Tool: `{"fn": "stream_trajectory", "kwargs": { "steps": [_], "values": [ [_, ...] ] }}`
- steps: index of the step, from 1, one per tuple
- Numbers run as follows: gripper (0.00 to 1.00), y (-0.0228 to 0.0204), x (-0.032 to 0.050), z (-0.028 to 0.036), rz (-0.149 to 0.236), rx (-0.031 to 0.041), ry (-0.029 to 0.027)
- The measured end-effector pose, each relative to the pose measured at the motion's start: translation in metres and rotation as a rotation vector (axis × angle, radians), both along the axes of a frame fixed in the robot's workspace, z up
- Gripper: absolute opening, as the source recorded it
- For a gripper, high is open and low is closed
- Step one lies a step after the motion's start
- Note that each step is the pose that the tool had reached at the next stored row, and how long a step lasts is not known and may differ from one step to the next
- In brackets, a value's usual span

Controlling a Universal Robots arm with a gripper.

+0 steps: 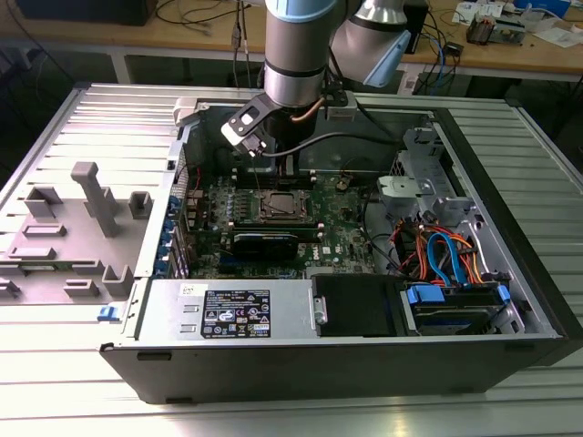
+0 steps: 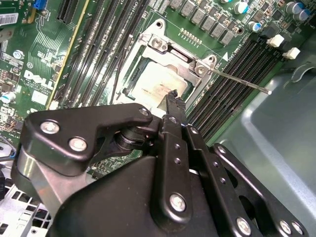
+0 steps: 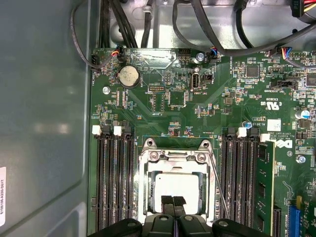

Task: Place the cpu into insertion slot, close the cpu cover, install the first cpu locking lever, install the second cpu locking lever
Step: 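Install the first cpu locking lever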

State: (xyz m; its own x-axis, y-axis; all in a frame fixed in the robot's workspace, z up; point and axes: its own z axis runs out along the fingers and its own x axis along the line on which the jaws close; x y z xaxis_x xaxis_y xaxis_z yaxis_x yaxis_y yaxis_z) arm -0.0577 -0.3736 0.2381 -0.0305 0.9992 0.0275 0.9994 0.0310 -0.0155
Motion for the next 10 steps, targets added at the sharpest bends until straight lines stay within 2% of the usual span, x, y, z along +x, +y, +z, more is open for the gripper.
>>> {"fn": "stream_trajectory", "kwargs": {
  "steps": [2, 4, 6, 10],
  "values": [
    [0.11, -0.0001, 0.0, 0.0001, 0.026, -0.0001, 0.0001],
    [0.11, 0.0, 0.0, 0.0, 0.086, 0.0, 0.0],
    [0.11, 0.0, 0.0, 0.0, 0.129, 0.0, 0.0],
    [0.11, 0.0, 0.0, 0.0054, 0.151, -0.0004, 0.0001]
  ]
}}
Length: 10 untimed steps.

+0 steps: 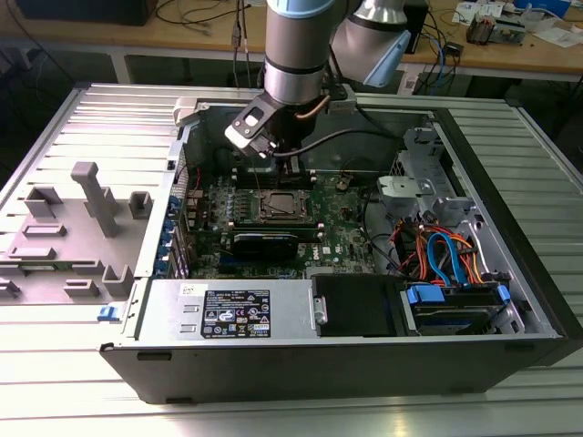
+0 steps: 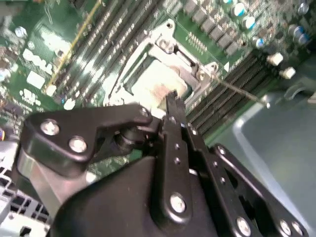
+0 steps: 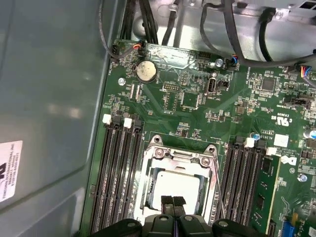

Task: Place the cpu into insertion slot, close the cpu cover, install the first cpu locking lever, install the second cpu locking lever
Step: 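Install the first cpu locking lever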

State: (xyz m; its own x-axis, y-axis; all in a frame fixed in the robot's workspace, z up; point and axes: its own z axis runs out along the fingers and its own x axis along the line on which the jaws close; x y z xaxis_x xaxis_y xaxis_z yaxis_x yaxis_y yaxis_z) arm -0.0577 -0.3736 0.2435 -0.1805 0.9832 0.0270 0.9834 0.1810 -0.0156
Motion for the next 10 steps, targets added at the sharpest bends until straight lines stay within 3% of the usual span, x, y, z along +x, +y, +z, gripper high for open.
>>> {"fn": "stream_trajectory", "kwargs": {
  "steps": [3, 6, 10],
  "values": [
    [0.11, 0.0, 0.0, 0.0096, 0.009, -0.0005, 0.0],
    [0.11, 0.0, 0.0, 0.0112, 0.028, -0.0012, -0.0001],
    [0.11, 0.0, -0.0001, 0.0108, 0.119, -0.0014, 0.0]
  ]
}}
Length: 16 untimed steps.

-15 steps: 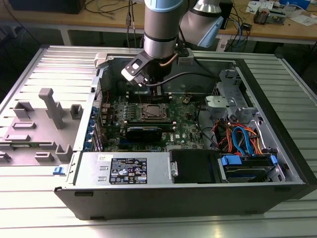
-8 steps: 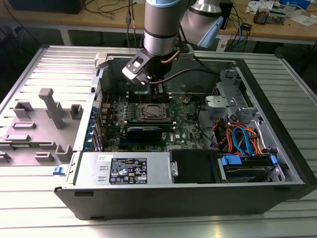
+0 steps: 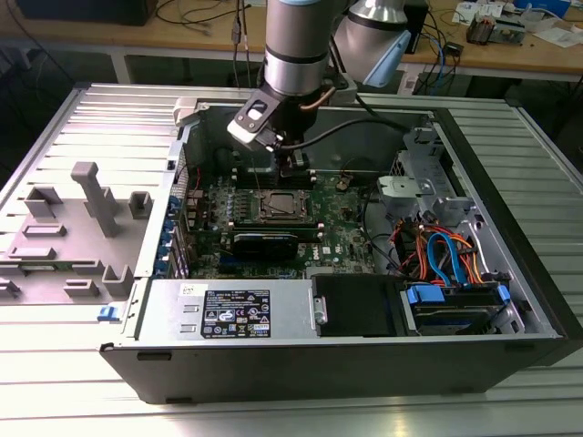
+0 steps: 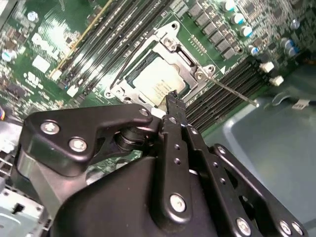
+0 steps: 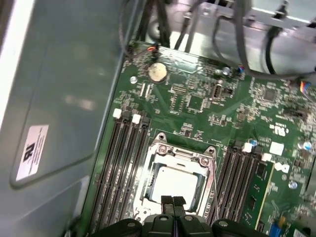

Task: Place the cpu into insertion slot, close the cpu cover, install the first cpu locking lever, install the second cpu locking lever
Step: 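Install the first cpu locking lever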

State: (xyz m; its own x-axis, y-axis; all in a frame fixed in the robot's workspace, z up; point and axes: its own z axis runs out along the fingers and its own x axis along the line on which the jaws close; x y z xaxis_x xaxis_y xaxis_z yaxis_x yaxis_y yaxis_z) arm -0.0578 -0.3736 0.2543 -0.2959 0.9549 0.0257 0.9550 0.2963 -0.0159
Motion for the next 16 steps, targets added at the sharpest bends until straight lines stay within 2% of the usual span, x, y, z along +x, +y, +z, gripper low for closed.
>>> {"fn": "stream_trajectory", "kwargs": {
  "steps": [4, 7, 16],
  "values": [
    [0.11, 0.0, 0.0001, -0.0002, 0.076, 0.0001, 0.0],
    [0.11, 0.0, 0.0, -0.0002, 0.16, 0.0002, -0.0001],
    [0.11, 0.0, 0.0001, -0.0002, 0.313, 0.0001, 0.0]
  ]
}}
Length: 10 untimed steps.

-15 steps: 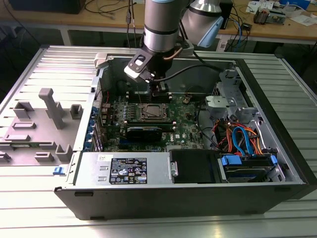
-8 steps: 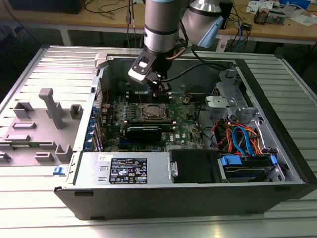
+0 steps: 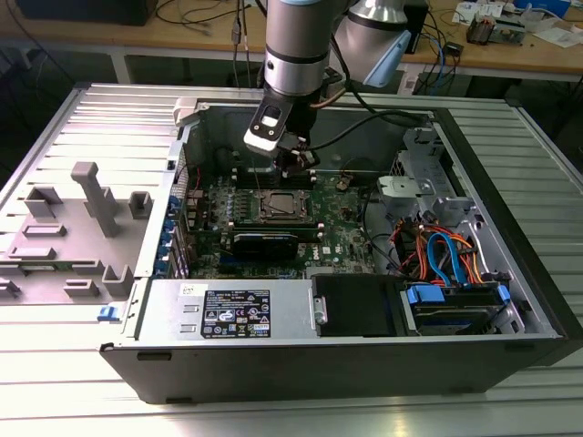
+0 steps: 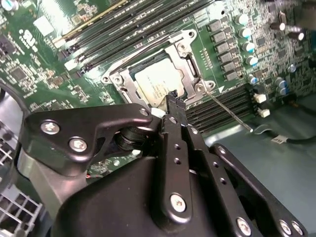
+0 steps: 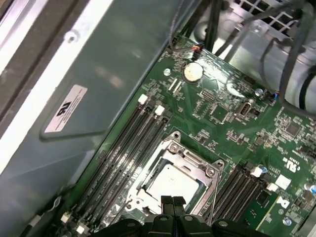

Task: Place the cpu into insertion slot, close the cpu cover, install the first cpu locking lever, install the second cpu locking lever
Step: 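Install the first cpu locking lever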

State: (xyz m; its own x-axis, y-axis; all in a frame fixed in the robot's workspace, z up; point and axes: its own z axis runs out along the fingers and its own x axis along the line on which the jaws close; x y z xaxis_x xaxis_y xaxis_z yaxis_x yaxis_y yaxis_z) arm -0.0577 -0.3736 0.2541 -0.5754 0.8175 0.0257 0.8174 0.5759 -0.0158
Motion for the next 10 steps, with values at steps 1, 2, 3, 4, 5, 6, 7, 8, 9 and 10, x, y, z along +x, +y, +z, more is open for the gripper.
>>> {"fn": "stream_trajectory", "kwargs": {
  "steps": [1, 2, 3, 4, 5, 6, 7, 8, 9, 10],
  "values": [
    [0.11, 0.0, 0.0, 0.0, 0.012, 0.0, 0.0],
    [0.11, 0.0, 0.0, 0.0, 0.033, 0.0, 0.0],
    [0.11, 0.0, 0.0, 0.0, 0.045, 0.0, 0.0],
    [0.11, 0.0, 0.0, 0.0, 0.058, 0.0, 0.0],
    [0.11, -0.0001, 0.0, 0.0, 0.089, 0.0001, 0.0],
    [0.11, -0.0001, 0.0, 0.0009, 0.109, -0.0001, 0.0001],
    [0.11, -0.0001, 0.0, 0.0035, 0.132, 0.0, -0.0006],
    [0.11, -0.0002, 0.0, 0.0039, 0.169, 0.0001, -0.0014],
    [0.11, -0.0002, -0.0001, 0.004, 0.213, -0.0001, -0.0013],
    [0.11, -0.0002, -0.0001, 0.004, 0.242, 0.0, -0.0013]
  ]
}}
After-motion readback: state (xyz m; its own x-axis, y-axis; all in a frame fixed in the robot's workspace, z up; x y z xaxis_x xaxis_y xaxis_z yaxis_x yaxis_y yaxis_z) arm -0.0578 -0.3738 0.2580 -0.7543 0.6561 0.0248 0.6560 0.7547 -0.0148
